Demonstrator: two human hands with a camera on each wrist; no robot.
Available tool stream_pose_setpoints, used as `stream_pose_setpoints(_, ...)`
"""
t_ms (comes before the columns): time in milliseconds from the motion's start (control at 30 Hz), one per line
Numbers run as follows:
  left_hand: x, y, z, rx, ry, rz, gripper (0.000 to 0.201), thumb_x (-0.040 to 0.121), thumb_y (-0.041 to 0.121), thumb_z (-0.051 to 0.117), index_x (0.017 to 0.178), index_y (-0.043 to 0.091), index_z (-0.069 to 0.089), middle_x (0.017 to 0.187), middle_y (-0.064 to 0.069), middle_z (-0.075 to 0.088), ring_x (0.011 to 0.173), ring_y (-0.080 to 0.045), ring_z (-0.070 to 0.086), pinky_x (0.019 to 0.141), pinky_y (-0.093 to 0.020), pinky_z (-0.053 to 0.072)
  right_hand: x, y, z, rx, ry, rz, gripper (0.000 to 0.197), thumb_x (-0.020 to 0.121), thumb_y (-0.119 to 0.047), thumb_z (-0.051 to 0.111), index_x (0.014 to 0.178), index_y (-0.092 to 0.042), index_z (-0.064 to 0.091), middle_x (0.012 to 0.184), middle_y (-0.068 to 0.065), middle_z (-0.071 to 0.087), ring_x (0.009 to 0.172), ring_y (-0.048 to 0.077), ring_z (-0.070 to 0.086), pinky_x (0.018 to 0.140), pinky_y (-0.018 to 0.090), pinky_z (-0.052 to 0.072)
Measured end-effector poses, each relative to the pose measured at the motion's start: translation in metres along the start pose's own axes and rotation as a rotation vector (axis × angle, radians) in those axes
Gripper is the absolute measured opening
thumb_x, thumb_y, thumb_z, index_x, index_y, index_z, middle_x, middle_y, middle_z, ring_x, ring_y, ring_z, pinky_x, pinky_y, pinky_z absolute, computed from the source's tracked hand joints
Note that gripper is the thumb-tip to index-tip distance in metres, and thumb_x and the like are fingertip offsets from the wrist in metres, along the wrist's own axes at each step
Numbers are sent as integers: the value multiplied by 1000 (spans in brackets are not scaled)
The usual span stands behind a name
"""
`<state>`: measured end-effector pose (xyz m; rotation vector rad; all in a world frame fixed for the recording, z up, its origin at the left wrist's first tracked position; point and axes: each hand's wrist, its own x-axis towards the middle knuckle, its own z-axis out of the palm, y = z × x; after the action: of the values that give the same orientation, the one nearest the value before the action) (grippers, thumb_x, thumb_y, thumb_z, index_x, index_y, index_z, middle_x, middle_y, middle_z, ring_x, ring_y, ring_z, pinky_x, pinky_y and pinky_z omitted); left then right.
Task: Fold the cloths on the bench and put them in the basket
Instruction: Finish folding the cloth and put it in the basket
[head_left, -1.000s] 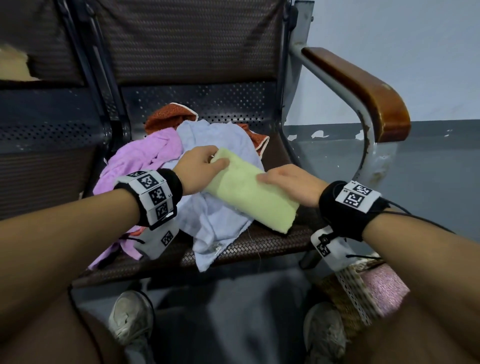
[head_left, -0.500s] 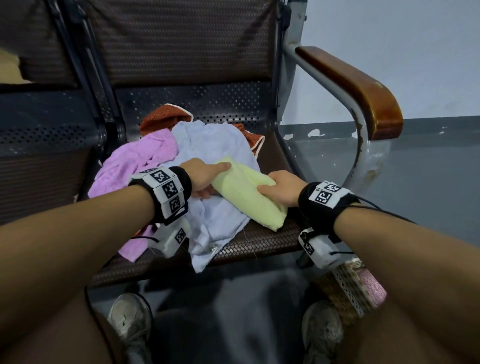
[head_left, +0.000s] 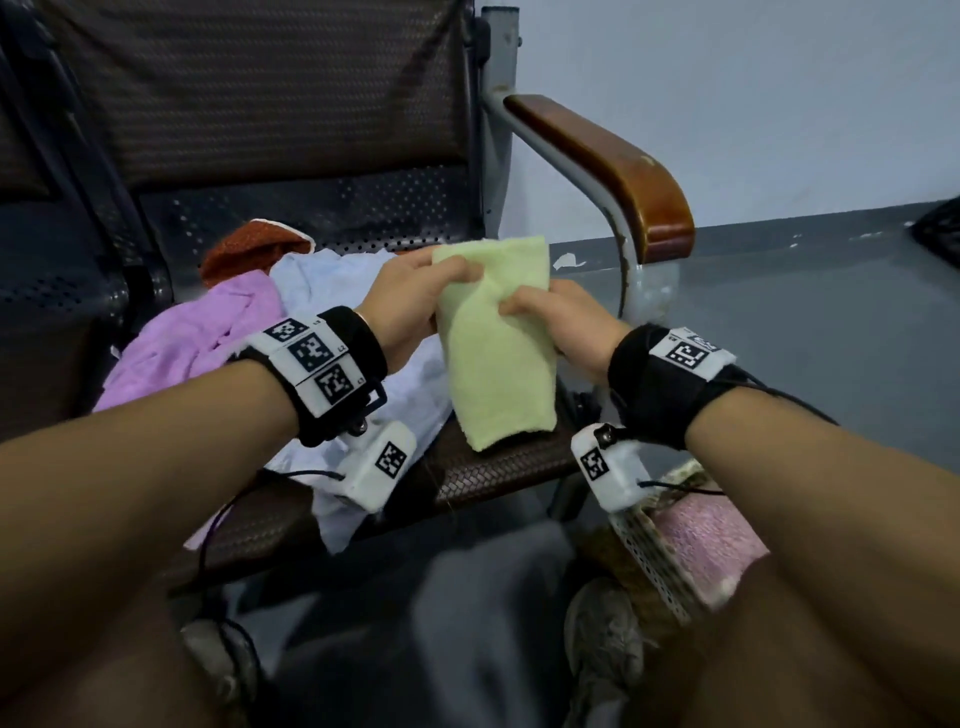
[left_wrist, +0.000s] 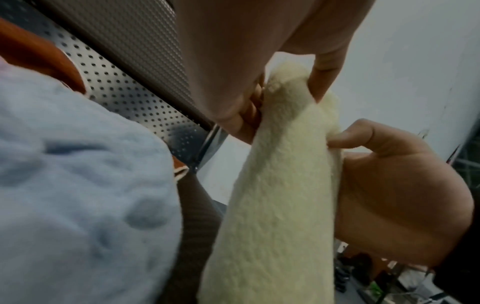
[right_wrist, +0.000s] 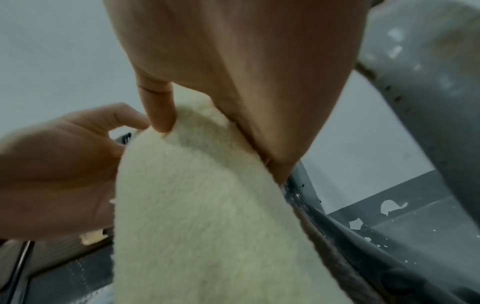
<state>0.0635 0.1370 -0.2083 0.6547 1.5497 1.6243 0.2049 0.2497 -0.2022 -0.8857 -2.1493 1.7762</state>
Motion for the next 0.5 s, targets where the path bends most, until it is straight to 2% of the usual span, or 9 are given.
stream_pose_setpoints(33,-1,1,10,-21,-17,6,33,88,20,67,118,6,66,116,-17,71,99,-27,68,87,-42,56,-7,0,-8,8,23,0,27,91,-20,63,115,-9,67,111,9,75,99,22,72,87,37,57)
stream_pose_setpoints(100,-3,-1,34,8,-50,9,36,93,27,65,125,10,63,117,-9,72,101,-22,70,77,-32,58,-21,2,-31,67,68,20,29,95,-19,62,122,-8,65,114,8,74,103,23,72,90,40,57)
stream_pose_setpoints(133,-4,-3,47,36,-76,-3,41,92,32,66,127,11,60,117,-7,72,103,-21,70,78,-31,57,-28,2,-44,112,88,29,29,96,-19,61,123,-8,64,115,8,74,104,24,72,90,40,58)
stream_pose_setpoints(233,-11,-19,91,90,-250,-93,51,89,35,71,130,8,58,122,-6,70,112,-25,67,99,-44,52,-56,7,-88,212,156,65,28,98,-21,60,124,-12,63,114,4,75,103,22,73,83,37,61)
stream_pose_setpoints(300,-14,-30,125,143,-331,-133,49,87,30,74,128,9,58,121,-6,71,110,-24,68,100,-45,52,-77,19,-121,248,229,101,31,97,-21,60,126,-12,62,114,2,75,106,22,72,85,37,60)
stream_pose_setpoints(367,-12,-42,162,208,-360,-147,45,86,25,75,125,10,59,118,-5,71,105,-23,70,94,-43,56,-101,40,-152,309,310,138,36,96,-23,59,130,-12,60,120,4,73,112,22,69,90,38,57)
stream_pose_setpoints(433,-11,-59,202,251,-455,-195,39,88,21,72,125,9,61,115,-5,73,102,-23,71,87,-38,58,-124,69,-178,405,385,165,40,97,-30,56,133,-15,59,125,4,71,116,21,68,95,38,55)
stream_pose_setpoints(500,-12,-82,242,299,-540,-282,36,90,18,68,124,9,63,112,-5,73,94,-21,72,74,-28,59,-143,107,-197,477,490,230,43,98,-36,55,135,-15,59,126,6,70,116,23,67,99,41,53)
